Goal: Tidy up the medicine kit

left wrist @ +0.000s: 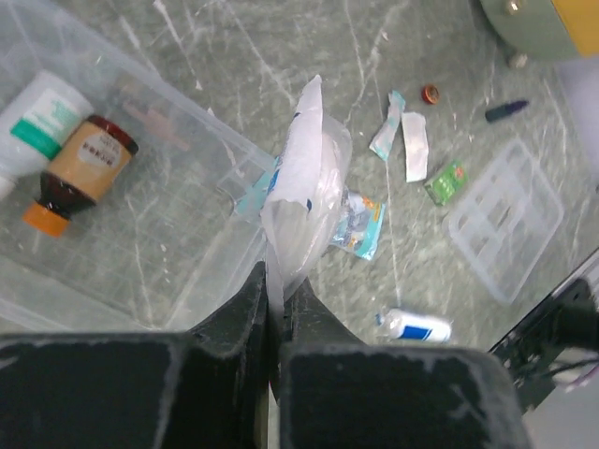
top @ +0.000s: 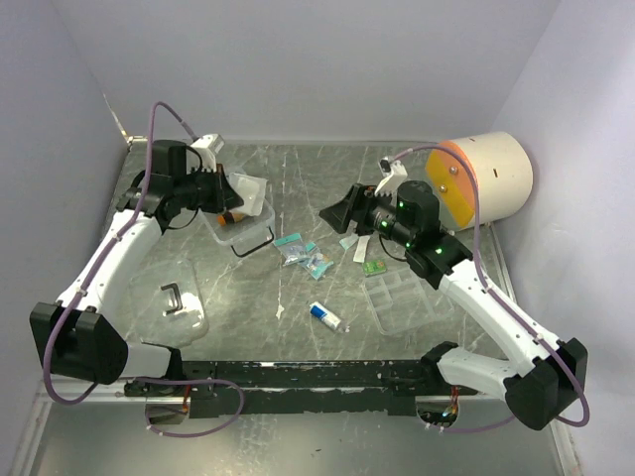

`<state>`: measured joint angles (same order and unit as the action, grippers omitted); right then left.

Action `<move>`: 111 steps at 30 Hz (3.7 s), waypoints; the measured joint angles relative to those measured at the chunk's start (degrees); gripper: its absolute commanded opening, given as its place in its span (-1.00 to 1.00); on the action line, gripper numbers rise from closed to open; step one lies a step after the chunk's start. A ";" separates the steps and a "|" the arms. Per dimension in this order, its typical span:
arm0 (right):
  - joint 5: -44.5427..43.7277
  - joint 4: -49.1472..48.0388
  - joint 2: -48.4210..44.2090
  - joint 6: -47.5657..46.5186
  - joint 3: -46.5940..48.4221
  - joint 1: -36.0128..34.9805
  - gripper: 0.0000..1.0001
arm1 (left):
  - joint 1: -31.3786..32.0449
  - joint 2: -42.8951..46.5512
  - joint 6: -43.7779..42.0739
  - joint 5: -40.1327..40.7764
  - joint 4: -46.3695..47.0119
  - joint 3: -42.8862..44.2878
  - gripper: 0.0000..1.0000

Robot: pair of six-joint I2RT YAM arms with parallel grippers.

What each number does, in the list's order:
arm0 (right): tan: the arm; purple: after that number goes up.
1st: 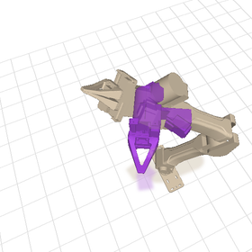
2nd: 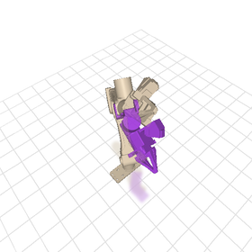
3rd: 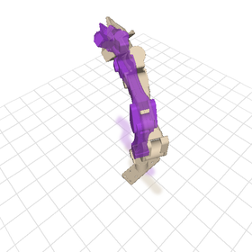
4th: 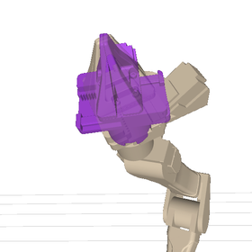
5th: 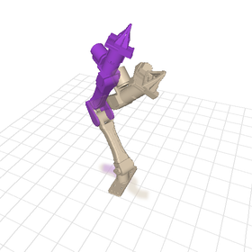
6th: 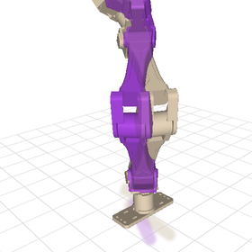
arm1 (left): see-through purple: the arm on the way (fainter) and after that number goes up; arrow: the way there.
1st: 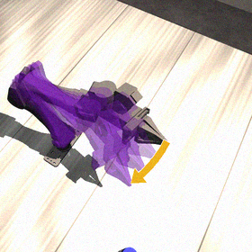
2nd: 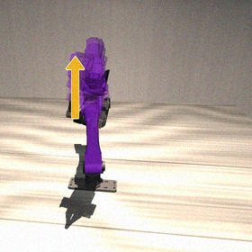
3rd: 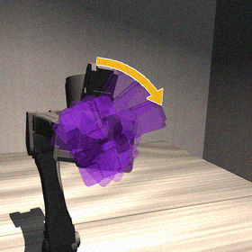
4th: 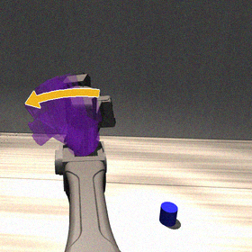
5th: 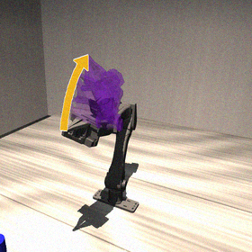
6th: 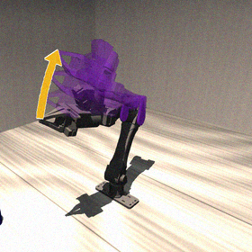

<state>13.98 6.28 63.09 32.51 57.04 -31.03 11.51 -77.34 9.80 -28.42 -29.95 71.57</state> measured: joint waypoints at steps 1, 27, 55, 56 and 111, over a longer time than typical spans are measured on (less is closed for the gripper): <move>-1.05 0.28 -0.42 1.22 -1.38 -0.17 0.46 | 0.00 0.20 2.25 1.25 0.66 -0.74 -0.86; -4.28 -0.39 -7.30 6.23 -7.30 -1.46 0.30 | 3.32 -14.27 38.32 22.38 0.44 -3.72 -0.70; -6.08 -2.67 -11.45 2.95 -13.35 -1.46 0.33 | 5.97 -28.44 42.42 26.01 -2.51 4.87 0.37; -6.19 -2.67 -11.45 2.86 -13.40 -1.46 0.33 | 5.97 -28.35 41.79 26.25 -2.49 4.87 0.38; -12.39 6.21 14.08 0.48 -9.86 -2.36 0.14 | 9.18 29.07 16.87 18.32 8.85 -22.82 0.25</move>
<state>1.58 12.49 77.17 32.99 47.18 -33.39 20.69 -48.27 26.68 -10.11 -21.10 48.75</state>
